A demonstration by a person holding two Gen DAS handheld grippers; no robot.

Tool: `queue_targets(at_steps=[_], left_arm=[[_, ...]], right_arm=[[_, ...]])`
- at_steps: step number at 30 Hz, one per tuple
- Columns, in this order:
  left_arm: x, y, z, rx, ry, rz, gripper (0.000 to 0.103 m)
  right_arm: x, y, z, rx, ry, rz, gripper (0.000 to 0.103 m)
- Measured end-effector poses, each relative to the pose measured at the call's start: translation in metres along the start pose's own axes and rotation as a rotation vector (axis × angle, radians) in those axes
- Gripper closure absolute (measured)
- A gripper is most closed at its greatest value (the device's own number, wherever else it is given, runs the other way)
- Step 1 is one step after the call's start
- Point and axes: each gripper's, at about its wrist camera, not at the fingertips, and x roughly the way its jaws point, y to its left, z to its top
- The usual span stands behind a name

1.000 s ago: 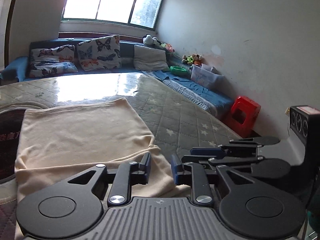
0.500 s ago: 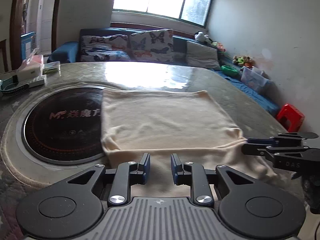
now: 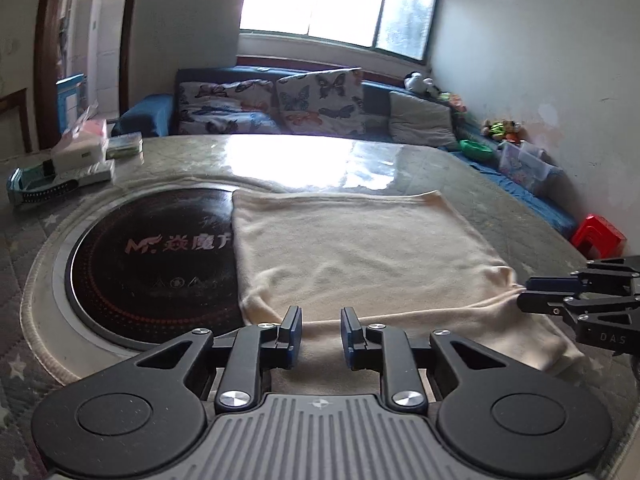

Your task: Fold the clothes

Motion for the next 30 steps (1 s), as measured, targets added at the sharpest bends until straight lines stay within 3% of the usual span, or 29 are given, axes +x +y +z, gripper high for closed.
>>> queue_targets(at_steps=[5, 9, 14, 20, 22, 26, 30], left_arm=[[-0.025, -0.023, -0.011, 0.126, -0.001, -0.102, 0.080], [-0.027, -0.037, -0.024, 0.187, 0.037, -0.139, 0.080], [-0.020, -0.034, -0.037, 0.184, 0.083, -0.113, 0.079], [-0.032, -0.032, -0.038, 0.211, 0.077, -0.112, 0.079], [-0.039, -0.035, -0.042, 0.260, 0.077, -0.116, 0.077], [-0.054, -0.041, -0.053, 0.382, 0.077, -0.124, 0.064], [-0.060, -0.051, -0.066, 0.512, 0.071, -0.124, 0.061]], right_arm=[[-0.024, 0.012, -0.003, -0.076, -0.001, 0.059, 0.082], [-0.028, 0.021, -0.015, -0.114, 0.033, 0.089, 0.082], [-0.028, 0.021, -0.024, -0.121, 0.048, 0.067, 0.082], [-0.033, 0.023, -0.018, -0.109, 0.012, 0.082, 0.082], [-0.029, 0.027, -0.018, -0.114, 0.013, 0.105, 0.082], [-0.023, 0.028, -0.023, -0.111, 0.040, 0.117, 0.082], [-0.032, 0.022, -0.021, -0.084, 0.026, 0.119, 0.082]])
